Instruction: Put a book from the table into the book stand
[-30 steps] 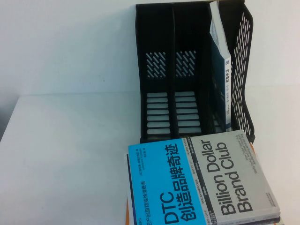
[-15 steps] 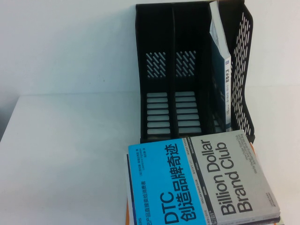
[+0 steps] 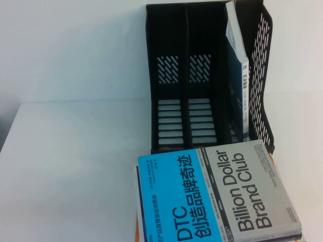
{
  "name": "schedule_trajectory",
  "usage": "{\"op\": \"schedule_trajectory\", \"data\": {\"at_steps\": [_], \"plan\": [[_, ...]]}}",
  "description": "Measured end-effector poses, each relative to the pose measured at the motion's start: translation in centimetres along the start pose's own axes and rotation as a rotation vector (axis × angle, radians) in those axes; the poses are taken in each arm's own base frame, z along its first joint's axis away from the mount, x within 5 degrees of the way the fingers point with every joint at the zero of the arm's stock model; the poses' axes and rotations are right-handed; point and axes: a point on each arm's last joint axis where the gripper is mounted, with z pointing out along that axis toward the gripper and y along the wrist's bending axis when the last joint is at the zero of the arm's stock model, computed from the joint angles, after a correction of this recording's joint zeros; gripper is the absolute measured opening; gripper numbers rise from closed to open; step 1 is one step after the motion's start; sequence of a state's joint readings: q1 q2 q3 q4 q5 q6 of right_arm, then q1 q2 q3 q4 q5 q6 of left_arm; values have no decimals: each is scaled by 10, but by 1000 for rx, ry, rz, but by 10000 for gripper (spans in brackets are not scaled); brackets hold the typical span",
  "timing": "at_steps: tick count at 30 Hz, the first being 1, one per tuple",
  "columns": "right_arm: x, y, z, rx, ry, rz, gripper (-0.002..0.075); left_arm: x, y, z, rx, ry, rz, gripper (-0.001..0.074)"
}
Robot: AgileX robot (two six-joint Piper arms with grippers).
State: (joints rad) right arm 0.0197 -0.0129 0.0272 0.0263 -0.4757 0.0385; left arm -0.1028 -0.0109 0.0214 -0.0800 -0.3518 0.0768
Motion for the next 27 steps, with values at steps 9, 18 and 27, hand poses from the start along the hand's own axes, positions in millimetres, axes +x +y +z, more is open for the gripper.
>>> {"op": "schedule_trajectory", "data": {"at_steps": [9,18,27], "plan": [[0,0,0,0,-2,9,-3,0,0,0,0,4,-259,-4],[3,1,3,6,213,9,-3,-13,-1,4,-6,141,-308,-4],[-29,6,19,41,672,67,-2,-64,-4,12,21,313,-213,-4]]}}
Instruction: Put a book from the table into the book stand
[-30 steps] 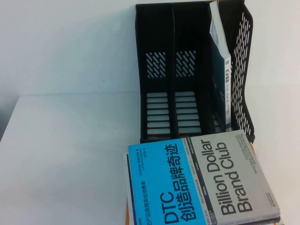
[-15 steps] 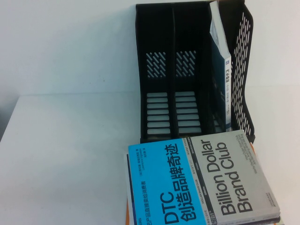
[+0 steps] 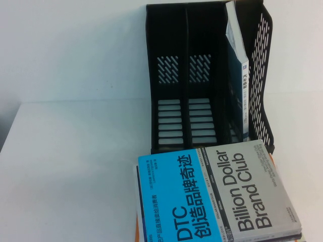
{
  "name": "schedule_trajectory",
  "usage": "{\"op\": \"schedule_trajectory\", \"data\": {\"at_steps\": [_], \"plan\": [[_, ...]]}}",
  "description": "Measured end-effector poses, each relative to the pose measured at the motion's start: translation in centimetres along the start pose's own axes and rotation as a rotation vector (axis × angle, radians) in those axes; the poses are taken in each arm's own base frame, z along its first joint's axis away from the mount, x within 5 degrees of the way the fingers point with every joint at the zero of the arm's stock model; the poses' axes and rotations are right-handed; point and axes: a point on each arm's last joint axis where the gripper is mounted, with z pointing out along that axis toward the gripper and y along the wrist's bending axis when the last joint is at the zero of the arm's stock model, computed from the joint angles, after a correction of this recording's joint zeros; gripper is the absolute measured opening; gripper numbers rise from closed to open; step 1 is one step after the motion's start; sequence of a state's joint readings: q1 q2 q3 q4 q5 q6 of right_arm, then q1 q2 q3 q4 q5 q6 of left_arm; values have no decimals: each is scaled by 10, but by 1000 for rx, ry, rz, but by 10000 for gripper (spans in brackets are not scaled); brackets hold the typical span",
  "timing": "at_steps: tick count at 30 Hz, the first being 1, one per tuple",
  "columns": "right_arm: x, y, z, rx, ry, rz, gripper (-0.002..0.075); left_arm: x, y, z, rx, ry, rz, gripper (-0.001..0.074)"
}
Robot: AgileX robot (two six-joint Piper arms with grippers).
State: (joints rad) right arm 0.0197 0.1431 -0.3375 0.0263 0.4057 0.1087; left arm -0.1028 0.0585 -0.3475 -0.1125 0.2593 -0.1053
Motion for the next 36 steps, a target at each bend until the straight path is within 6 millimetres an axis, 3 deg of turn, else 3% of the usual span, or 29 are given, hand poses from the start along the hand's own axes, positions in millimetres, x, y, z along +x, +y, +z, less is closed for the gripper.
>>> {"op": "schedule_trajectory", "data": {"at_steps": [2,7,14,21,25,31,36], "plan": [[-10,2,7,13,105,16,-2,2,0,3,-4,44,-7,-4],[-22,4,38,33,303,48,-2,25,-4,15,23,224,-327,-4],[4,14,88,-40,634,190,-2,55,-16,37,91,599,-461,-4],[28,32,129,-270,805,259,-2,65,-35,63,273,763,-638,-4],[31,41,139,-381,808,313,-2,66,-41,78,351,754,-724,-4],[30,43,141,-417,784,299,-2,76,-39,93,325,797,-755,2],[35,44,144,-434,830,305,-2,83,-37,101,305,813,-790,145]]}}
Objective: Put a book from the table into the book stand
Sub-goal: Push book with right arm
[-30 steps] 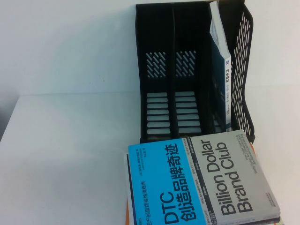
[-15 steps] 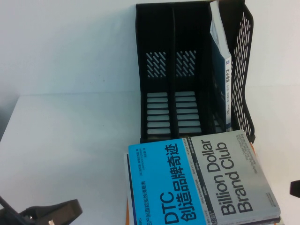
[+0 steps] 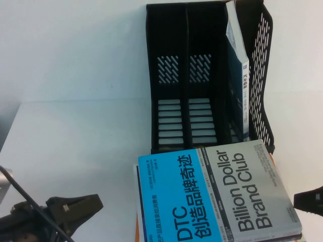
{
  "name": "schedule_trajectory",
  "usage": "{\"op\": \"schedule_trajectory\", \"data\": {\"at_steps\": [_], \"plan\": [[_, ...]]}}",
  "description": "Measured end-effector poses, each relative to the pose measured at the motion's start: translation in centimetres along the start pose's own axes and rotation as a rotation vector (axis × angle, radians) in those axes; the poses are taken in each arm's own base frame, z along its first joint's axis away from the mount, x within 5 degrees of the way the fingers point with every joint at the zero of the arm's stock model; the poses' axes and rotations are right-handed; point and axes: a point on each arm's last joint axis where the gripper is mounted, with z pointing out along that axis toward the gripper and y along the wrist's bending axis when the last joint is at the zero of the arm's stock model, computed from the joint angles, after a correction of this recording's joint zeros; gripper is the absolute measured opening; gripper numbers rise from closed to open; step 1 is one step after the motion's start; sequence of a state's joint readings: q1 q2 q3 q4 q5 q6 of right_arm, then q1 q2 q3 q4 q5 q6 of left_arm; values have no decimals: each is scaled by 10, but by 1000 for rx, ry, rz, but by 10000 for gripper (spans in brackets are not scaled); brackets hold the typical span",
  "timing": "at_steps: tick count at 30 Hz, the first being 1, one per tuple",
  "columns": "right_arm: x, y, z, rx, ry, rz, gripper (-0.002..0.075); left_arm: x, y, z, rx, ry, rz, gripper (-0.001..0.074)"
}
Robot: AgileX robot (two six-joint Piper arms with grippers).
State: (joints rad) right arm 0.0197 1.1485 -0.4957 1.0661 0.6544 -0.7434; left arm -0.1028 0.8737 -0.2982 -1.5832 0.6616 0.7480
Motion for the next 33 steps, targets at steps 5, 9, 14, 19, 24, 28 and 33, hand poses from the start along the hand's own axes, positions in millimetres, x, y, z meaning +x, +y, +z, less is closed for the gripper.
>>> {"op": "schedule_trajectory", "data": {"at_steps": [5,9,14,19,24,28,33], "plan": [[1,-4,8,-14,50,21,-2,-5,2,5,14,-17,-13,367],[0,-3,10,-38,54,21,-2,-5,5,10,16,13,-3,421],[4,5,17,-69,80,-4,-2,-4,11,18,11,65,-1,433],[8,17,29,-89,102,-23,-2,-5,19,27,-18,106,-24,435],[6,21,35,-87,76,-19,-2,-10,27,38,-48,142,-60,438],[2,20,39,-100,35,-54,-2,-22,26,50,-35,168,-78,481],[-4,18,45,-110,-21,-65,-2,-38,27,71,-1,220,-117,531]]}}
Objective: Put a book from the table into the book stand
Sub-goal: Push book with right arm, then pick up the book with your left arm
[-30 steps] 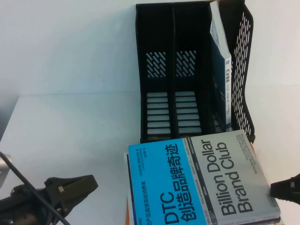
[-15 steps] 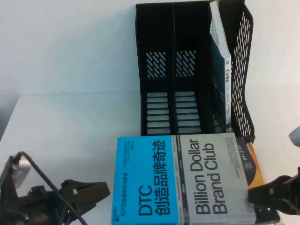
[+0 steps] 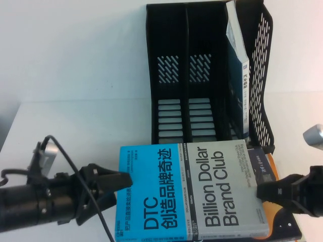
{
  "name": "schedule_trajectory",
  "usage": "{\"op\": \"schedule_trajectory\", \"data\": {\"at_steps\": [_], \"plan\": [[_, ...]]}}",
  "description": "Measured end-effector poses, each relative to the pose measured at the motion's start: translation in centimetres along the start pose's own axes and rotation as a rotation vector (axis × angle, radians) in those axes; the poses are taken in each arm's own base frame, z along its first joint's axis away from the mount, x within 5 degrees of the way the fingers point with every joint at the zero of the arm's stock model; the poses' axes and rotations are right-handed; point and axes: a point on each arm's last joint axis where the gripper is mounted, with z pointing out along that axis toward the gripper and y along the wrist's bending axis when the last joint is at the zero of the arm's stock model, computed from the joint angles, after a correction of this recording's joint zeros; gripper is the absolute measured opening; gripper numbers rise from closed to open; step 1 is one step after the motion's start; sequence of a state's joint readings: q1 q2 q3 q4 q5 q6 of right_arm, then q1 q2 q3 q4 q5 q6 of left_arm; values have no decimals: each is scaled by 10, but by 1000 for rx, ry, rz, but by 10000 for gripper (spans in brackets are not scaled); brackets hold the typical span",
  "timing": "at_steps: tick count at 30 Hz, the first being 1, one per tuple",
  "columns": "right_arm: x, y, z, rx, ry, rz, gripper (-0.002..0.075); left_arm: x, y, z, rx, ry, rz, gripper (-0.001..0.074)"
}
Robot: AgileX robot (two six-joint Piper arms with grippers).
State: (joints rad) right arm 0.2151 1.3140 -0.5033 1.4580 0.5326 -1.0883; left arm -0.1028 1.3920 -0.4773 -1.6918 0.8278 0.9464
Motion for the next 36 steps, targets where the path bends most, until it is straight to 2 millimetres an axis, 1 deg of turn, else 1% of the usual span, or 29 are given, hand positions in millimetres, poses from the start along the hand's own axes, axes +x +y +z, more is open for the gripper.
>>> {"op": "schedule_trajectory", "data": {"at_steps": [3,6,11,15,19,22,25,28,32,33,36], "plan": [[-1,-2,3,-3,-7,0,-2,-9,0,10,41,52,-22,538],[-1,-3,6,-9,-8,-2,-2,-12,4,19,74,105,-58,540],[-3,-5,16,-60,-3,-3,-2,-10,15,28,95,171,-121,540],[-1,-7,25,-115,17,38,-1,-10,17,30,100,182,-122,540],[-2,-8,29,-145,26,59,-1,-10,14,30,128,194,-91,540],[-2,-9,31,-153,27,58,-1,-9,14,30,139,201,-79,524],[-2,-9,31,-158,23,45,-1,-9,14,30,140,201,-64,473],[-2,-9,31,-160,22,34,-1,-9,14,30,141,202,-62,391],[-2,-9,31,-160,21,21,-1,-9,12,29,164,209,-40,208],[-3,-9,31,-159,19,17,-1,-9,11,29,178,212,-32,179],[-4,-6,26,-145,6,-26,-1,-9,10,27,184,207,-13,184]]}}
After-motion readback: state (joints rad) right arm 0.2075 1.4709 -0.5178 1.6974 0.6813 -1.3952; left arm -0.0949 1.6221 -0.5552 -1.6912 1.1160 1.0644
